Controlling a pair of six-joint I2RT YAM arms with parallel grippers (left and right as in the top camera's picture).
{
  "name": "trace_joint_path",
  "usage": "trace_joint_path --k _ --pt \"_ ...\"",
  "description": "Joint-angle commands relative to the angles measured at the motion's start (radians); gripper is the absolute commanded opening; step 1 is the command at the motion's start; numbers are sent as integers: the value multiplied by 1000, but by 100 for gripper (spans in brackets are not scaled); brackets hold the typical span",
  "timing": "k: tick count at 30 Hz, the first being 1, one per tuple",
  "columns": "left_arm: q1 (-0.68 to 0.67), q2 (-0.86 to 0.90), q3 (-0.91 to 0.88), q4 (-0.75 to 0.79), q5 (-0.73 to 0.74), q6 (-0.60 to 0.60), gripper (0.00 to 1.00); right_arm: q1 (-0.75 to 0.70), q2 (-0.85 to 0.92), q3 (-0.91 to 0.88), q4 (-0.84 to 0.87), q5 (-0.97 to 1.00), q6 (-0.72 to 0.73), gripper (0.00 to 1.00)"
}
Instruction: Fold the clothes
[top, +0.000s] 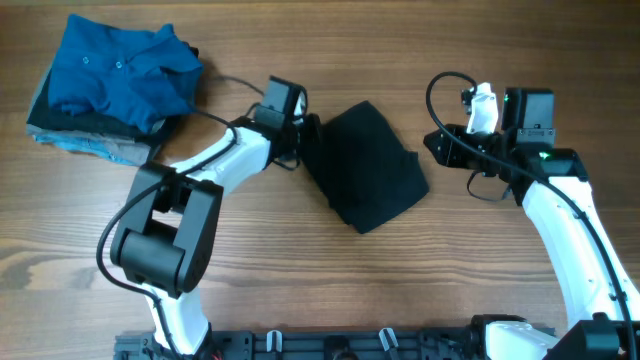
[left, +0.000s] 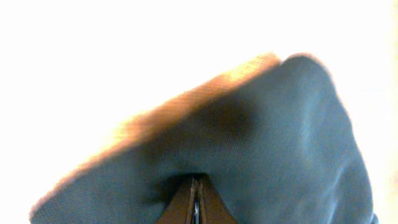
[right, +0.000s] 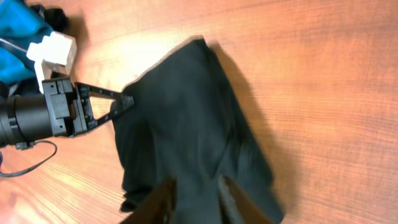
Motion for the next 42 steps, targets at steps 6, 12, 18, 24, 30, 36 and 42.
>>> trace_joint_path --k 6,12,18,24,30,36,42 --pt "5 10 181 -84 -22 191 12 39 153 14 46 6 -11 13" --pt "5 -2 298 -452 47 214 60 98 291 14 31 6 -11 5" --pt "5 -6 290 -650 170 187 100 106 404 14 47 13 42 5" --pt "5 -6 177 -540 200 25 100 77 444 14 43 33 123 4" --pt "2 8 62 -391 225 -124 100 75 444 14 31 32 122 8" --pt "-1 10 -21 -290 221 -173 100 75 444 14 25 29 121 9" --pt "-63 40 -43 -182 196 -309 100 76 444 14 21 28 123 9"
